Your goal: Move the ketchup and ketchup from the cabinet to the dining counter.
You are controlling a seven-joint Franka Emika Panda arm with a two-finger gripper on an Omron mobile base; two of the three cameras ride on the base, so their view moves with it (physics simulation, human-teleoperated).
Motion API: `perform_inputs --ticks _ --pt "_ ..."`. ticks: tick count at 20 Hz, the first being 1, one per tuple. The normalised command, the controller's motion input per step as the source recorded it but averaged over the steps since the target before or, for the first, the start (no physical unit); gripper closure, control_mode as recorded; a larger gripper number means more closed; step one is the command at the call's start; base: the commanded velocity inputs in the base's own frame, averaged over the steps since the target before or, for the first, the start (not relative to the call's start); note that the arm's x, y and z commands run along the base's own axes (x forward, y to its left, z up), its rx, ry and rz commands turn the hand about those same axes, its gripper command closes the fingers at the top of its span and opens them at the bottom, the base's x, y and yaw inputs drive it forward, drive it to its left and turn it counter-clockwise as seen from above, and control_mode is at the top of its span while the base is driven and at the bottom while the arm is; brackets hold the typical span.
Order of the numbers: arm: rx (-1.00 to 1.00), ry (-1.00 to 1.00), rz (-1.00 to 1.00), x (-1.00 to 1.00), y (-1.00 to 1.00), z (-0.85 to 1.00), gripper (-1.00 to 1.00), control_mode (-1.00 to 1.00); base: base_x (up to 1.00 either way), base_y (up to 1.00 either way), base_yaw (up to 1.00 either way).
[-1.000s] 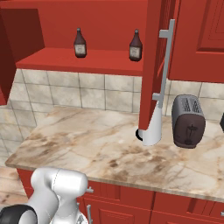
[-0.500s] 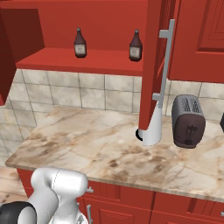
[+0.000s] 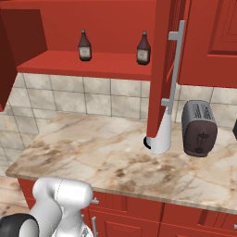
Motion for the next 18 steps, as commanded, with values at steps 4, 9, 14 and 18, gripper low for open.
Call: perform_inputs --ticks 4,9,14,18 --pt "0.0 0.0 0.0 0.0 0.0 0.0 -1.0 -1.0 0.0 0.0 0.0" --pt "0.0 0.0 0.0 0.0 0.0 0.0 -1.0 -1.0 0.0 0.0 0.0" --pt "0.0 -0.05 0.0 -0.23 0.0 0.0 -1.0 -1.0 0.0 0.0 0.0" --pt "0.04 -0.12 -0.04 -0.51 0.0 0.0 -1.0 -1.0 0.0 0.0 0.0"
